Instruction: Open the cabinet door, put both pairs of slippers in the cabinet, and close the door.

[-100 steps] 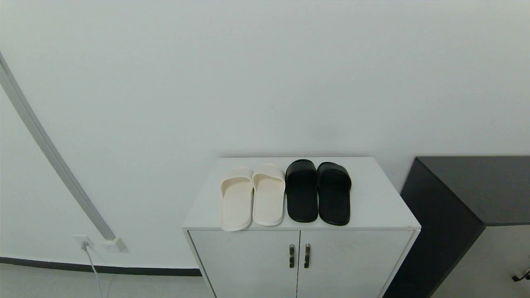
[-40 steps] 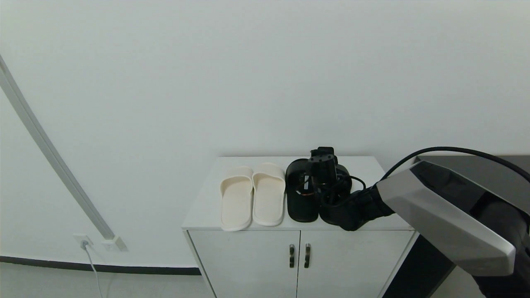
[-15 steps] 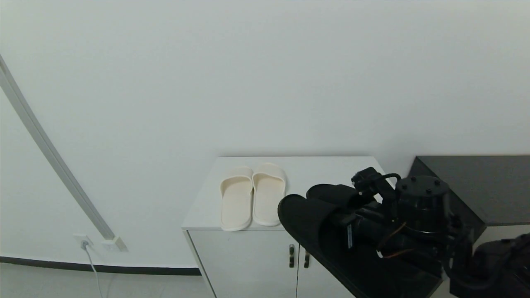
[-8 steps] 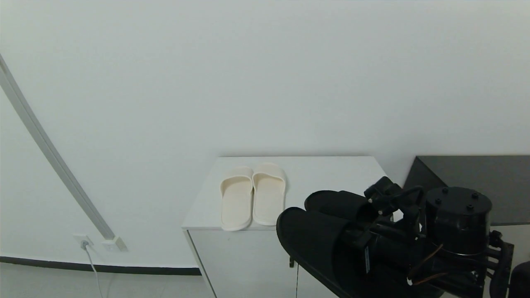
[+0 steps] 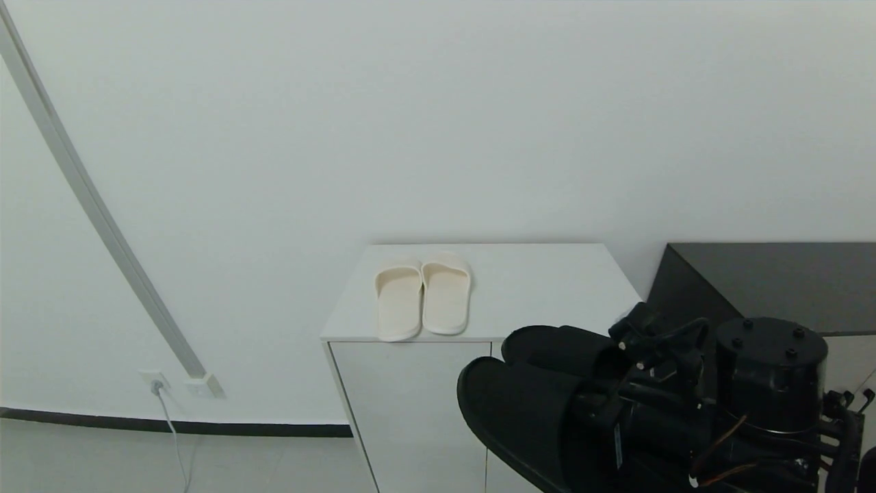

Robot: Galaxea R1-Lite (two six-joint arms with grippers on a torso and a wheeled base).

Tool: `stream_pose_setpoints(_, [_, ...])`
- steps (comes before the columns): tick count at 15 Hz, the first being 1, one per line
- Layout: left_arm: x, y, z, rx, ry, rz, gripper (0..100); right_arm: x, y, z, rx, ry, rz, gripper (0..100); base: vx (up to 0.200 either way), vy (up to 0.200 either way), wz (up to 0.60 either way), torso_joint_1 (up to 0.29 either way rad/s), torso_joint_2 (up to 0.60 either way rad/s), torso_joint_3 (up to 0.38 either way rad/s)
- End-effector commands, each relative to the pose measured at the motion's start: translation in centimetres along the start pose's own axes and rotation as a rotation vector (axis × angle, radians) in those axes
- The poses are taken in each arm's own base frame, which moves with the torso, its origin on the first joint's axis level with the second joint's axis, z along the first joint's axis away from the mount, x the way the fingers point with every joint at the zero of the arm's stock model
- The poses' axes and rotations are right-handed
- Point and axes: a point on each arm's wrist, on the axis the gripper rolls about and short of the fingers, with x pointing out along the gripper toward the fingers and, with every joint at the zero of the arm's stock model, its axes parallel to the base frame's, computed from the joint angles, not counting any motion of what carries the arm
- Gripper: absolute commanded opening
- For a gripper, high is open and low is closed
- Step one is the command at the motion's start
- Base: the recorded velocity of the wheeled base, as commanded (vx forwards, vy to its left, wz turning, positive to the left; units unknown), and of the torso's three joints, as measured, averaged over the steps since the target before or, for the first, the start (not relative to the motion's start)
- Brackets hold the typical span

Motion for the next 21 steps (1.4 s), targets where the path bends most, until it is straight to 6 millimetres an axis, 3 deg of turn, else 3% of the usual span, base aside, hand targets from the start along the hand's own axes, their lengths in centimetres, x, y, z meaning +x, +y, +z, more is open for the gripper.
stream_pose_setpoints(1, [0.01,0.00,-0.01,0.000,0.001,0.001,0,-0.07,-0.23,-0.31,0.002,0.006,-0.007,0,0.000,0.000,0.00,0.000,0.00,0.000])
stream_pose_setpoints(13, [0.01,0.01,0.01,0.006,0.000,0.004,0,-0.41,-0.21,-0.77,-0.007,-0.006,-0.007,0,0.000,0.000,0.00,-0.002,0.00,0.002])
stream_pose_setpoints(17, [0.00,0.00,0.02,0.004,0.001,0.001,0,-0.43,-0.21,-0.74,-0.007,-0.008,-0.007,0,0.000,0.000,0.00,-0.141,0.32,0.183])
stream_pose_setpoints(18, [0.00,0.00,0.02,0.006,0.001,-0.001,100,-0.45,-0.21,-0.78,-0.007,-0.006,-0.007,0,0.000,0.000,0.00,-0.163,0.36,0.203])
stream_pose_setpoints(21, [0.00,0.00,0.02,0.004,0.001,0.001,100,-0.50,-0.21,-0.90,-0.020,-0.001,-0.007,0,0.000,0.000,0.00,-0.170,0.38,0.207])
